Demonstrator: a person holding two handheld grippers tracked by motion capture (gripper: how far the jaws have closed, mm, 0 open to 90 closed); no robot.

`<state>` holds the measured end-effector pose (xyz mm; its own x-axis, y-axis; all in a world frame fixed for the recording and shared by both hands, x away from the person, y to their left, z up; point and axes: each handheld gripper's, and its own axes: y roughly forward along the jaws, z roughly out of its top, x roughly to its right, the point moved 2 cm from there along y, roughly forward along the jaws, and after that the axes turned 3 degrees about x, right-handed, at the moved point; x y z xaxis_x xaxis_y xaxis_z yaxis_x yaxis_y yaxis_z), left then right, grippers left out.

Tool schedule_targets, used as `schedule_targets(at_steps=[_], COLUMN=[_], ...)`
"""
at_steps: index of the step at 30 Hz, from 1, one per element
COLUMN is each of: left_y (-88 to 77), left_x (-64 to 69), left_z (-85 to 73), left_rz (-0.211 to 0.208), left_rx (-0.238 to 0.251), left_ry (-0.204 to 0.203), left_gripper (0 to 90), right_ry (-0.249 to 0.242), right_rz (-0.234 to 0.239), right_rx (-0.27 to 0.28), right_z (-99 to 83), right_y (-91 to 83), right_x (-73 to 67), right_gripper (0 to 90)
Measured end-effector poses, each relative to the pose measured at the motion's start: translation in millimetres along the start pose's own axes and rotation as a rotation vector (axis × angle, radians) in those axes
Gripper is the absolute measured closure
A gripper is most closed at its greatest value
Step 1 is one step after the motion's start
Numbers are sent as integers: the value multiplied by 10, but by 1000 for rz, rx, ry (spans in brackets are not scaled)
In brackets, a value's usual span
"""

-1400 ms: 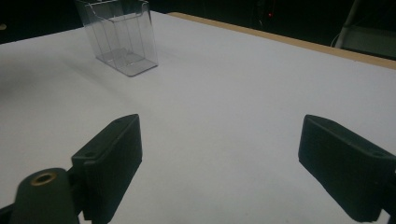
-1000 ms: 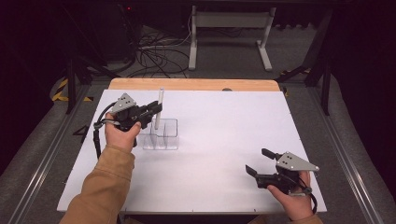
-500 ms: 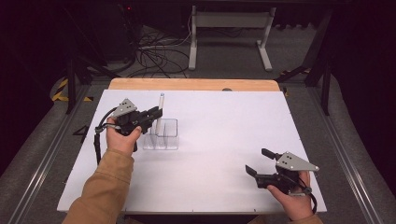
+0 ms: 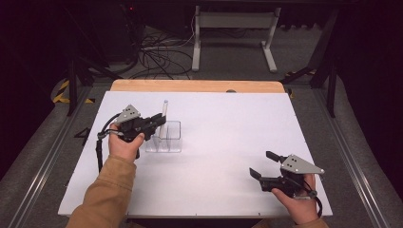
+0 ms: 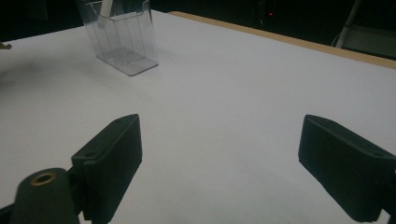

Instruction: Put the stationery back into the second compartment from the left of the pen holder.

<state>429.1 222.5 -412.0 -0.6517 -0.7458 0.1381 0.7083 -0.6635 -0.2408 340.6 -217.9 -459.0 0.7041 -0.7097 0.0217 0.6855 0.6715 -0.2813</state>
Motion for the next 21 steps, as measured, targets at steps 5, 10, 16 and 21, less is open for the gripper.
schedule_targets(at_steps=[5,10,16,21], left_y=[-21,-89,-245,-329], left_x=[34,108,275,386], left_z=[3,38,140,204], left_rz=[23,82,70,60], left_rx=[-4,-5,33,43], left_ry=[-18,21,61,99], left_gripper=[548,300,165,128], right_ry=[0,1,-3,0], right_rz=[0,0,10,11], right_rx=[1,0,-1,-2], right_z=[5,6,14,19], right_y=[-2,8,39,50], right_x=[1,2,0,-6], right_gripper=[145,144,144,144])
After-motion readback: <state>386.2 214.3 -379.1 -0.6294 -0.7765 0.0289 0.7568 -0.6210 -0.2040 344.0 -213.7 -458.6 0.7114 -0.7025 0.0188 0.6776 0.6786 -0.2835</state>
